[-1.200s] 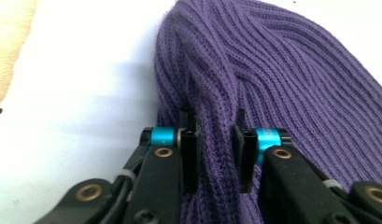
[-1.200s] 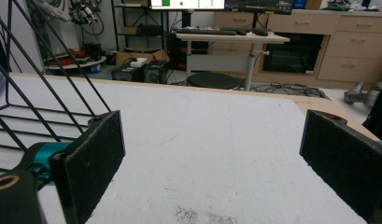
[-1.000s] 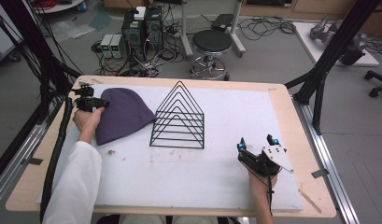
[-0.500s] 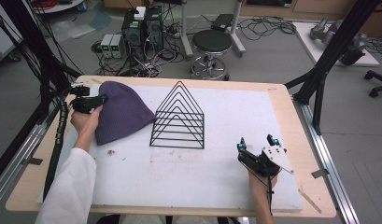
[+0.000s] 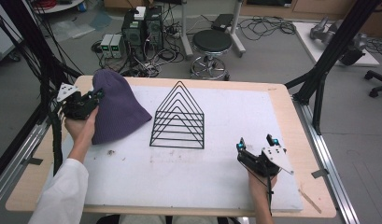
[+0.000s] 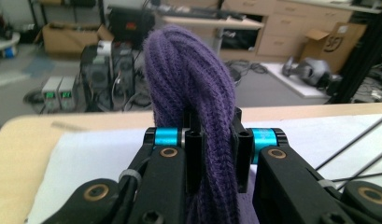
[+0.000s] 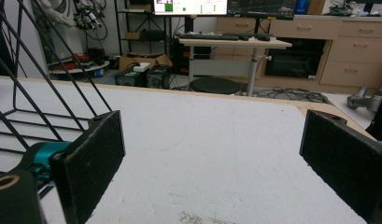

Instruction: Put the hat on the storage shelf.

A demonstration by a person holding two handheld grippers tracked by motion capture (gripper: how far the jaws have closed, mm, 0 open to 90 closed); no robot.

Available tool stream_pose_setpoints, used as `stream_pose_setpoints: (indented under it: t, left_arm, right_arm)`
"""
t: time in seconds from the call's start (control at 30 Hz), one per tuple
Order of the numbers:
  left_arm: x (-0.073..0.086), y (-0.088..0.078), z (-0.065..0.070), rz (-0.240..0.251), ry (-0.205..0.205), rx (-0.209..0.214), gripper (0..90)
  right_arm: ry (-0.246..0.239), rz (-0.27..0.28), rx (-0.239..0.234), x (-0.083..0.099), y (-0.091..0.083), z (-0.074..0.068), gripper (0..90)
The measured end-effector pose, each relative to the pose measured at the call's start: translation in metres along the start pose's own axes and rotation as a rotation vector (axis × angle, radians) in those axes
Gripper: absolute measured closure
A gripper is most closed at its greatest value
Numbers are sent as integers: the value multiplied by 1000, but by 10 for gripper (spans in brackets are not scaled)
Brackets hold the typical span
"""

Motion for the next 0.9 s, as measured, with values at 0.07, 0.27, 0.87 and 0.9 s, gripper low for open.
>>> stream_pose_setpoints:
  t: [0.07,0.27,0.87,0.9]
  left_arm:
    - [-3,-5,5,21,24,21,806]
    - [-10,-21,22,94,109,52,805]
    - [-47,-78,67,373,122,208,805]
    - [-50,-82,72,385,135,215,805]
  right_arm:
    - [0,1,1,0,0,0,59]
    - [2,3,1,0,-1,-1,58]
    - [-11,33,-8,-3,-4,-5,58]
    - [-11,37,-9,-4,-4,-5,58]
Point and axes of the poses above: each handheld gripper's, and its own axes: y roughly forward along the jaws, x roughly out of its underside, z roughly to its right, the point moved 1 cm from there along y, roughly forward along the jaws, and after that the axes turned 8 degrees about -y, right-handed, at the moved point
